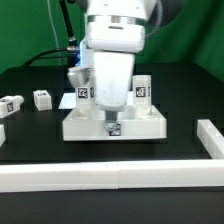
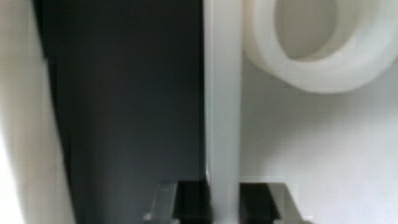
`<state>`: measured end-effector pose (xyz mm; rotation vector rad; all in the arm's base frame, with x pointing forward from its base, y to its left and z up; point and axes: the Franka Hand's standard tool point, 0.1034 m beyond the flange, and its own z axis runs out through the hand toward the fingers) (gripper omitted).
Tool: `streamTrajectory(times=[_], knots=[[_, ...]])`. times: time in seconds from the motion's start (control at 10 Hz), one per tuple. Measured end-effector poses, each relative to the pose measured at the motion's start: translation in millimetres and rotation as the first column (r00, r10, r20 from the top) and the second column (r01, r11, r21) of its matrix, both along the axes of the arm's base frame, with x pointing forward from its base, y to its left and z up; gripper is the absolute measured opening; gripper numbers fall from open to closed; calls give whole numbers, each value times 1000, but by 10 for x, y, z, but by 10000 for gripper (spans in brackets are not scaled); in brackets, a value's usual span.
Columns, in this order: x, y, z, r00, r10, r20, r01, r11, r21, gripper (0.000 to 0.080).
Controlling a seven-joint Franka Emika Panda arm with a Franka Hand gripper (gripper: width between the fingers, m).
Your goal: Assemble square table
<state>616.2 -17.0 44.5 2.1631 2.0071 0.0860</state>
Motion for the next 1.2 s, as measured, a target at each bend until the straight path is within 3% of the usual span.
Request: streamTrajectory(times=[0.3, 0.4, 0.8, 1.2], knots=[[393, 413, -6, 999, 0, 44, -1, 1000, 30, 60], [405, 303, -15, 999, -12, 45, 10, 1000, 27, 60], [404, 282, -16, 999, -21, 43, 20, 999, 27, 60], [676, 594, -3, 999, -26, 36, 25, 999, 34, 60]])
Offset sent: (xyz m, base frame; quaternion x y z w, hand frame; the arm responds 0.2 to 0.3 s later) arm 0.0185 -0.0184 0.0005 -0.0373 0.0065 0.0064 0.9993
